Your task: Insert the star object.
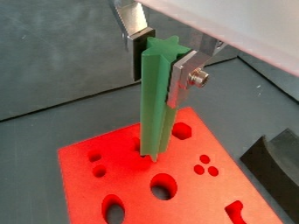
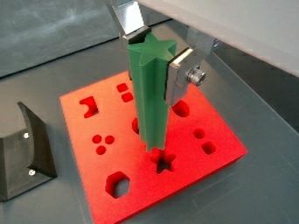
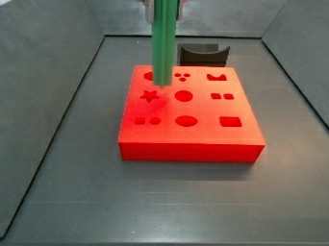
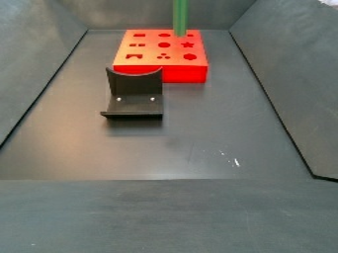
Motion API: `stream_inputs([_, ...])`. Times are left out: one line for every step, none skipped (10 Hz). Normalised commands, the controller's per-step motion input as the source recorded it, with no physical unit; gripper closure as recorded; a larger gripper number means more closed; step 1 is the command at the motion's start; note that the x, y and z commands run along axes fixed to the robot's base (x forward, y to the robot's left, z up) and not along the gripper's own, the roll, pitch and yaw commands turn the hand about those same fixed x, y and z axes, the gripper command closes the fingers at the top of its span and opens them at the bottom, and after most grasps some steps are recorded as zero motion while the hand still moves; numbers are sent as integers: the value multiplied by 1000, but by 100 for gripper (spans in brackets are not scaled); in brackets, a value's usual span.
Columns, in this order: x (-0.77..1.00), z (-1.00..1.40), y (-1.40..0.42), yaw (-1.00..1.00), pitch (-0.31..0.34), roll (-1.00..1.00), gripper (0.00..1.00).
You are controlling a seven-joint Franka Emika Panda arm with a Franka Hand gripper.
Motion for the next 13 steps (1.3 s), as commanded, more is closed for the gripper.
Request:
stream_inputs([-177, -60, 0, -46, -203, -337, 100])
stream_inputs([-103, -14, 0, -14, -229, -360, 100])
stream_inputs([-69, 0, 0, 0, -180, -233, 100])
stream_inputs([-126, 0, 0, 0, -150, -129, 100])
stream_inputs([-114, 0, 0, 0, -77, 0, 100])
stream_inputs([-180, -91, 0, 0, -59, 176, 100])
stream_inputs([-197, -174, 0, 0, -57, 229, 100])
stream_inputs([-226, -189, 0, 0, -116, 0, 100])
stream_inputs([-120, -186, 0, 0, -123, -24, 100])
stream_inputs([-91, -174, 0, 0, -127, -53, 100])
stream_inputs([-74, -234, 0, 0, -119, -37, 100])
stream_inputs([-117, -269, 0, 0, -116, -11, 100])
stream_inputs([-151, -294, 34, 0, -100, 0, 100])
